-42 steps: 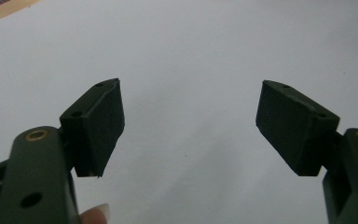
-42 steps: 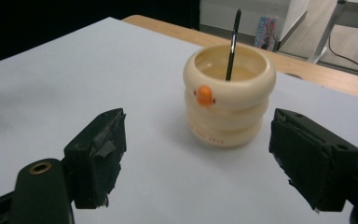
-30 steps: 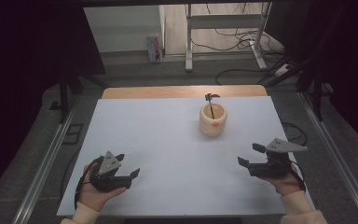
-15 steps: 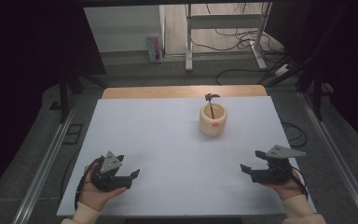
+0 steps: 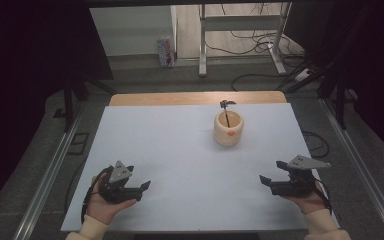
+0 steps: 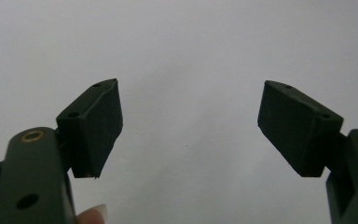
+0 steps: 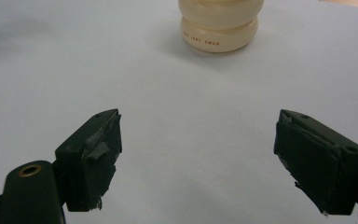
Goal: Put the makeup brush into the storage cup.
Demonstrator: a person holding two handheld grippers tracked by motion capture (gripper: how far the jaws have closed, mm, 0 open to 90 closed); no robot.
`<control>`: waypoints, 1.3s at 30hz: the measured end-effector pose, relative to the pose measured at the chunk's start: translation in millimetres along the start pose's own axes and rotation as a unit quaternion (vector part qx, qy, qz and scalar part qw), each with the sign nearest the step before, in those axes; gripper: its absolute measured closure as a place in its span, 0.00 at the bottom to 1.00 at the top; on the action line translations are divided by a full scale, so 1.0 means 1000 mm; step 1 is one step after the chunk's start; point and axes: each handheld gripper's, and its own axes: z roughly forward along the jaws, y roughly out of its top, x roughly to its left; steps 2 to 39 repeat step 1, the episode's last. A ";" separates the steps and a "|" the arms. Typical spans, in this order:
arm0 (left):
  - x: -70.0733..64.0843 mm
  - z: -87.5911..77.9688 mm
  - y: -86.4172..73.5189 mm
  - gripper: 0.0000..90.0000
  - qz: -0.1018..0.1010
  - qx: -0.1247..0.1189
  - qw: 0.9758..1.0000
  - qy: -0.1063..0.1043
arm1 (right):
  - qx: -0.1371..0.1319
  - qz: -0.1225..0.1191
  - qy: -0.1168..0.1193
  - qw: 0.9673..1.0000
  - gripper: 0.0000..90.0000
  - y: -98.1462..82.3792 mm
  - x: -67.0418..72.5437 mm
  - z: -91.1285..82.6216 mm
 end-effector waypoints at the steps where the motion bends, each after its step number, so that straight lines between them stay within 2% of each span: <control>1: 0.000 0.001 0.000 0.25 0.002 0.002 1.000 0.000 | -0.001 0.000 0.001 1.000 0.16 0.000 0.000 0.000; 39: 0.000 0.001 0.000 0.25 0.002 0.002 1.000 0.000 | -0.001 0.000 0.001 1.000 0.16 0.000 0.000 0.000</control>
